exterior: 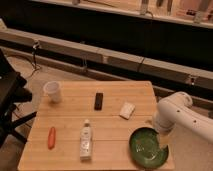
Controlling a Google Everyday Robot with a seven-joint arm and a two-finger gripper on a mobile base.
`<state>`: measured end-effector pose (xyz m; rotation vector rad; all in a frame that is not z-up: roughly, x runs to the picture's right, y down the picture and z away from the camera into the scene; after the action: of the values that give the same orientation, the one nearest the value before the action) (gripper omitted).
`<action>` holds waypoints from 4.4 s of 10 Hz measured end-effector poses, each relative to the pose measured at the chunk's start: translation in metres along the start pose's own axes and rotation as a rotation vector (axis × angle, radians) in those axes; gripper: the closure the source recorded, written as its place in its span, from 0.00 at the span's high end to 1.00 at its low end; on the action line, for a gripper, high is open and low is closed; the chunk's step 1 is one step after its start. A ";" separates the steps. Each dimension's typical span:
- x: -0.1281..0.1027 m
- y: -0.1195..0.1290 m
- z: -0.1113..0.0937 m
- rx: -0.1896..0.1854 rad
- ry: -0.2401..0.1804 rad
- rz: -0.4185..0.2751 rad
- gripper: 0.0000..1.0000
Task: Pick up the ceramic bowl
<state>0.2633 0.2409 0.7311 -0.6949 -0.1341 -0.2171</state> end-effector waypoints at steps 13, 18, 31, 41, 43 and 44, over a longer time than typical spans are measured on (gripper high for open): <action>0.002 0.001 0.018 -0.023 -0.037 0.006 0.80; 0.003 0.000 0.024 -0.030 -0.047 0.008 0.80; 0.006 -0.003 0.036 -0.038 -0.055 0.016 0.80; 0.008 -0.006 0.039 -0.038 -0.053 0.021 0.80; 0.009 -0.006 0.039 -0.039 -0.053 0.022 0.69; 0.009 -0.006 0.039 -0.038 -0.052 0.023 0.61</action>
<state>0.2684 0.2602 0.7664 -0.7403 -0.1720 -0.1801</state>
